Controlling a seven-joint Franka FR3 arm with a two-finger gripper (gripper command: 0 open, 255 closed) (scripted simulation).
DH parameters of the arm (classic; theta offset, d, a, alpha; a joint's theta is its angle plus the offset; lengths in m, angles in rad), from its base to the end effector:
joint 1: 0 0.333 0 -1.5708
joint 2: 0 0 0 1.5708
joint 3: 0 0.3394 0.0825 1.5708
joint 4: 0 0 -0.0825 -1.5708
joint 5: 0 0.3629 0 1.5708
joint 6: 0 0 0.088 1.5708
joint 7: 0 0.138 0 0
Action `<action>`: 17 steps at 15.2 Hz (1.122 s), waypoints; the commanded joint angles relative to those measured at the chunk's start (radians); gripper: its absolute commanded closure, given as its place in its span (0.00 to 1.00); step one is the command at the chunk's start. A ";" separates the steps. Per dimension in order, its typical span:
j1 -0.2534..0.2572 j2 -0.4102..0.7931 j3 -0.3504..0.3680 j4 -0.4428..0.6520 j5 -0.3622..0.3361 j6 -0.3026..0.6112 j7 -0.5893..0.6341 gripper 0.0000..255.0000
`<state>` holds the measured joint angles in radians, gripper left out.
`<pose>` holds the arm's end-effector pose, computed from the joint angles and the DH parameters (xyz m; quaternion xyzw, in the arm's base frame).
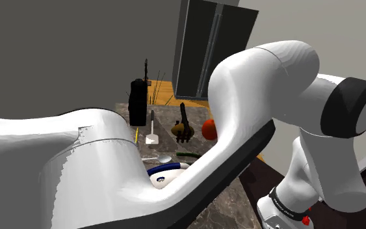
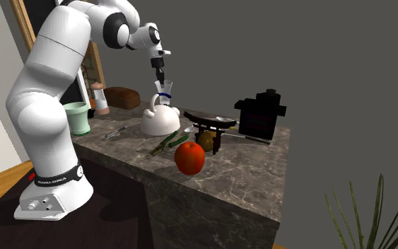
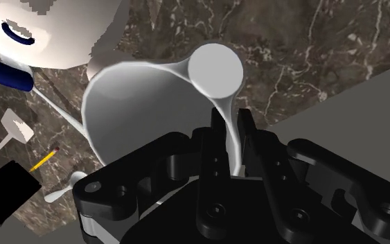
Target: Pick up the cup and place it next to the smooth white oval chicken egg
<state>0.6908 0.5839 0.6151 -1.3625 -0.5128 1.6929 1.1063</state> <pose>0.3149 0.6028 0.4091 0.9860 0.1215 0.0547 0.0998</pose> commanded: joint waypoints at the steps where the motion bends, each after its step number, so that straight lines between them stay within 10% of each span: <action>1: -0.002 0.007 -0.003 -0.019 -0.005 0.024 0.007 1.00; 13: -0.006 0.023 -0.009 -0.059 -0.017 0.075 0.024 1.00; 14: -0.006 0.023 -0.009 -0.059 -0.017 0.075 0.024 0.00; 17: -0.006 0.023 -0.009 -0.059 -0.017 0.075 0.024 0.00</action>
<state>0.6850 0.6071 0.6059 -1.4216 -0.5301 1.7681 1.1303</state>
